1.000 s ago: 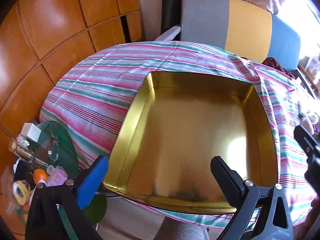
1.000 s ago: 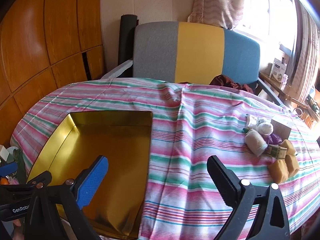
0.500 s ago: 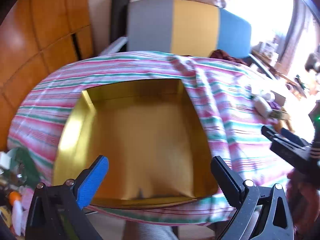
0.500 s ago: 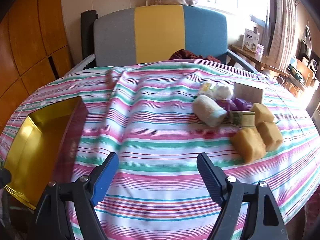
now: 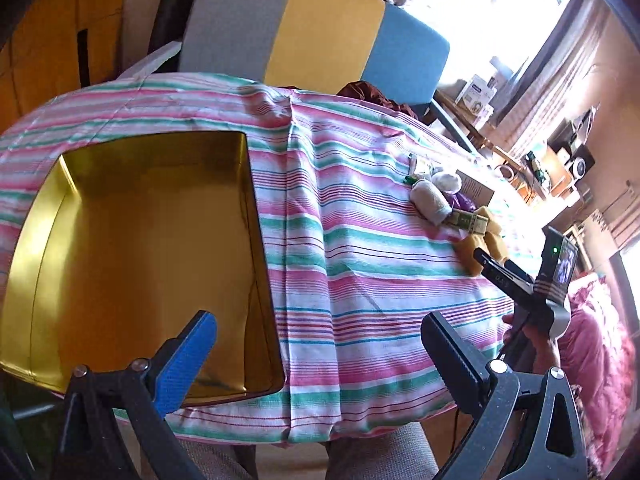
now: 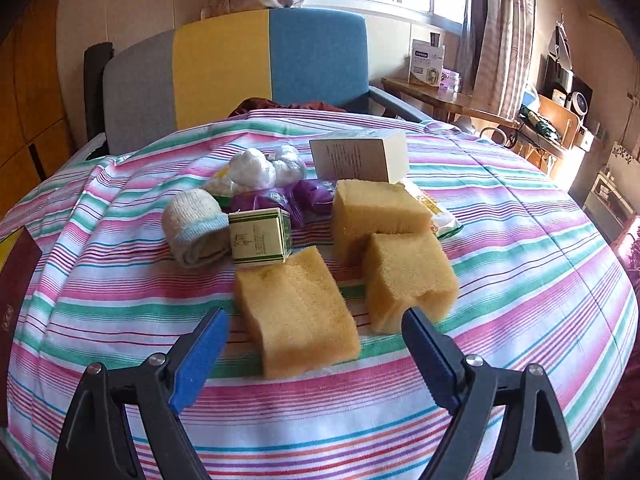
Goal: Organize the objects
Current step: 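Grasp a yellow sponge with the right gripper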
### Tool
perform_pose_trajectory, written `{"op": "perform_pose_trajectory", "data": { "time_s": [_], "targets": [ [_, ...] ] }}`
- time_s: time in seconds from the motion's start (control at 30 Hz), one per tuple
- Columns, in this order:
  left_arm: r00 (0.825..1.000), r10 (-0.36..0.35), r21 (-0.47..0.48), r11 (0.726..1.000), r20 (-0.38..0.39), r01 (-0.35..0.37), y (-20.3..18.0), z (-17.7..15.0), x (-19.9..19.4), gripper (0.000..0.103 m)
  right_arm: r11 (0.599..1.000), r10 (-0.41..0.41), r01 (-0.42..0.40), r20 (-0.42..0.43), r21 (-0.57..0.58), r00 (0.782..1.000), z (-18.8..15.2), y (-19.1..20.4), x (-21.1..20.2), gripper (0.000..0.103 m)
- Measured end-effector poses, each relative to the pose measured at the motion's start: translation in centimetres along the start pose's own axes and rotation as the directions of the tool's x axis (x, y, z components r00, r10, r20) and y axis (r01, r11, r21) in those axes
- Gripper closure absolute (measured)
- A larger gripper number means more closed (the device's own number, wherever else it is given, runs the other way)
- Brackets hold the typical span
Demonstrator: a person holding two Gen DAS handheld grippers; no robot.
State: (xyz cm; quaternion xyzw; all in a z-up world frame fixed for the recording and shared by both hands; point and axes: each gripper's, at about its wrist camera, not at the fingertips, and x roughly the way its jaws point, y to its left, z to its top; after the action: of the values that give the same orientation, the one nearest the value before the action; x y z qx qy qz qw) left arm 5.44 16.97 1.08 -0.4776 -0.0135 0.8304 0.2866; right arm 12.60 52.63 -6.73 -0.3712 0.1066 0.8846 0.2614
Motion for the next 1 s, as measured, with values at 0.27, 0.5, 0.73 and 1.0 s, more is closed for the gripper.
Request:
{"op": "perform_pose_trajectory", "data": {
  "time_s": [0.27, 0.5, 0.73, 1.0],
  "targets": [
    [0.999, 0.018, 0.038, 0.999, -0.039, -0.016, -2.9, 0.9, 2.4, 0.000, 0.996, 0.058, -0.059, -0.021, -0.062, 0.998, -0.6, 0.8, 2.1, 0.024],
    [0.997, 0.017, 0.085, 0.996, -0.073, -0.010, -5.7, 1.9, 5.4, 0.000, 0.997, 0.070, -0.071, -0.005, -0.033, 0.997, -1.2, 0.5, 2.0, 0.042],
    [0.991, -0.034, 0.138, 0.989, -0.128, 0.052, -9.0, 3.6, 9.4, 0.000, 0.997, 0.073, -0.072, 0.055, -0.020, 0.996, -1.7, 0.2, 1.0, 0.043],
    [0.992, -0.100, 0.236, 0.965, -0.080, 0.116, -13.6, 7.2, 14.6, 0.000, 0.997, 0.077, -0.079, 0.072, 0.021, 0.994, -1.8, -0.4, 0.9, 0.043]
  ]
}}
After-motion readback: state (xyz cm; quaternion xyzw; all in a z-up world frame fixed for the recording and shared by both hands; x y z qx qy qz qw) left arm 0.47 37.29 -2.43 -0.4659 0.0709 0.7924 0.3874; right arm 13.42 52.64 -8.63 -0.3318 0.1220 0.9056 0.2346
